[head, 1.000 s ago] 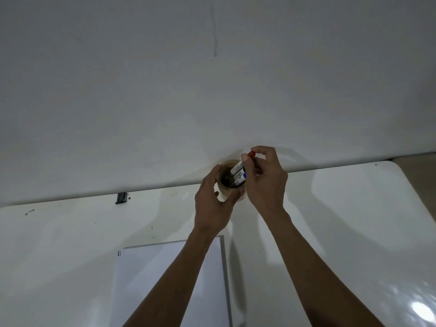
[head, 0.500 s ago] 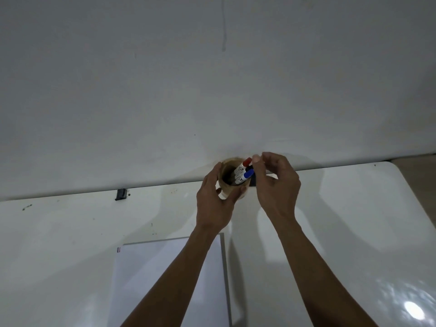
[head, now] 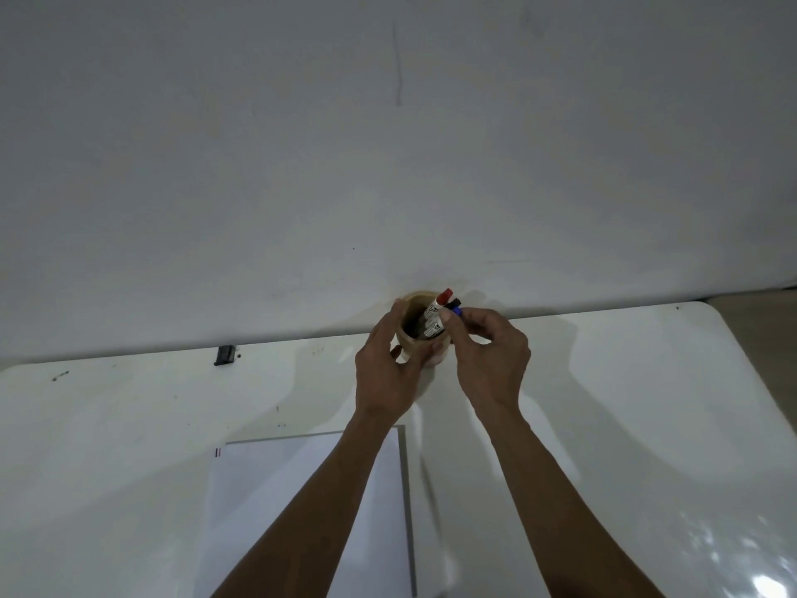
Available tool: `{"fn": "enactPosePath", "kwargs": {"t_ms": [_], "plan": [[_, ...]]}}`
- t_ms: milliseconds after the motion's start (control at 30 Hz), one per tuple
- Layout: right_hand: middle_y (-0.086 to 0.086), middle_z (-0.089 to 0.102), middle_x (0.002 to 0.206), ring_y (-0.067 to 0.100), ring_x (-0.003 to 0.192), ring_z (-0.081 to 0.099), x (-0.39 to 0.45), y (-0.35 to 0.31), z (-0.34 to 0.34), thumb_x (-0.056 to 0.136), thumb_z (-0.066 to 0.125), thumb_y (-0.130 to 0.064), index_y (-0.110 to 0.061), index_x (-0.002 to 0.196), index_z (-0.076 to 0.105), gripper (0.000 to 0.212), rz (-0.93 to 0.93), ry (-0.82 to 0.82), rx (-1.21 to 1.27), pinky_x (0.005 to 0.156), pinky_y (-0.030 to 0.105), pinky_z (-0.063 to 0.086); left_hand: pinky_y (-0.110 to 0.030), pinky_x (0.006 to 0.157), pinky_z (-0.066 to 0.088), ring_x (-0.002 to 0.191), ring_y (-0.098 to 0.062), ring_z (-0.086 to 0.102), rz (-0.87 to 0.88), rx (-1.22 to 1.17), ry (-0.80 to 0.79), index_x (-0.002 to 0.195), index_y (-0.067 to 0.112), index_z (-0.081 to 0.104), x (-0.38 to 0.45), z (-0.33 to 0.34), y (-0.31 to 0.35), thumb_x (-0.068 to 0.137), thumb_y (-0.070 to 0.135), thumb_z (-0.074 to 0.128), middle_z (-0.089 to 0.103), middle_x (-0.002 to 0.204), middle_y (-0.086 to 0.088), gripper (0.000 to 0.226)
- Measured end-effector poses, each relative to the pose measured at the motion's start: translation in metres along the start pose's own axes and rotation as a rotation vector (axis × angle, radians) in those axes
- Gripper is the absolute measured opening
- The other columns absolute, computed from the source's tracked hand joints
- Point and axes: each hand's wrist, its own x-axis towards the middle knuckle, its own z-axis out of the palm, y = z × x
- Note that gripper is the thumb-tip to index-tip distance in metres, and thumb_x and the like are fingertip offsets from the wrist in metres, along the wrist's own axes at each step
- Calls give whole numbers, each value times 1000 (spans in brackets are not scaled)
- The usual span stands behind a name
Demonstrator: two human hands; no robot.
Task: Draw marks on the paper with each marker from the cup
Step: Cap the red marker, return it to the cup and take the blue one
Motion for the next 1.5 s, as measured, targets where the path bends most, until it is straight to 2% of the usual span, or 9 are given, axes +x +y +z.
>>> {"fn": "enactPosePath", "kwargs": {"t_ms": [67,167,333,433,600,767,1167,1267,1500], "plan": [[-4,76,87,8,85,71,1,-5,-4,85,81,-27,-12,93,77,18,-1,28,42,78,15,52,-6,87,50,111,20,55,-4,13,-14,127,54,51,-1,-1,3,81,29,78,57,113,48,59],[-4,74,84,4,80,71,3,-20,-14,89,78,-26,-14,91,71,14,-32,122,148,73,14,52,-4,86,48,110,18,56,-20,26,-8,127,57,50,-1,1,5,82,26,79,59,117,40,62],[15,72,93,31,92,74,4,-58,-35,99,64,-24,-26,94,55,10,-187,176,422,86,47,59,-37,102,54,130,-11,54,-92,79,-81,151,33,37,2,-4,-4,79,40,81,59,141,11,84],[9,65,89,26,74,71,-3,-70,-41,102,59,-20,-25,96,52,10,-253,155,406,74,40,60,-39,104,51,142,-15,43,-130,174,-90,156,30,25,-7,-20,-4,78,42,82,42,157,6,97],[-7,72,85,16,69,63,-38,-45,-19,90,75,-29,-31,94,66,10,-57,-110,159,67,36,56,-7,79,48,123,-6,57,-195,137,59,141,26,53,-37,-73,1,89,40,71,57,141,11,57],[-4,72,89,2,74,65,-100,-31,14,80,86,-19,-23,106,71,31,-8,-385,-47,68,9,50,-25,89,53,106,6,64,-146,110,19,123,28,68,-63,-129,16,94,41,63,71,116,17,33],[-12,73,88,15,72,67,-216,-56,49,72,91,-19,-35,92,68,34,-27,-703,-236,57,16,51,-20,63,54,68,-3,62,-171,-51,-31,84,19,77,-143,-237,-20,91,22,70,74,75,12,10],[-7,76,85,21,73,68,-232,-51,44,72,90,-12,-27,84,74,25,-18,-710,-243,54,23,52,-20,62,54,63,-5,60,-247,-181,59,86,17,76,-162,-261,-39,92,21,70,71,69,8,9],[9,80,79,23,69,75,-272,-50,51,76,83,1,-5,101,69,29,296,-490,264,62,29,59,-21,67,55,68,-9,59,-263,-260,-32,93,14,78,-203,-284,-63,89,14,73,71,73,4,7]]}}
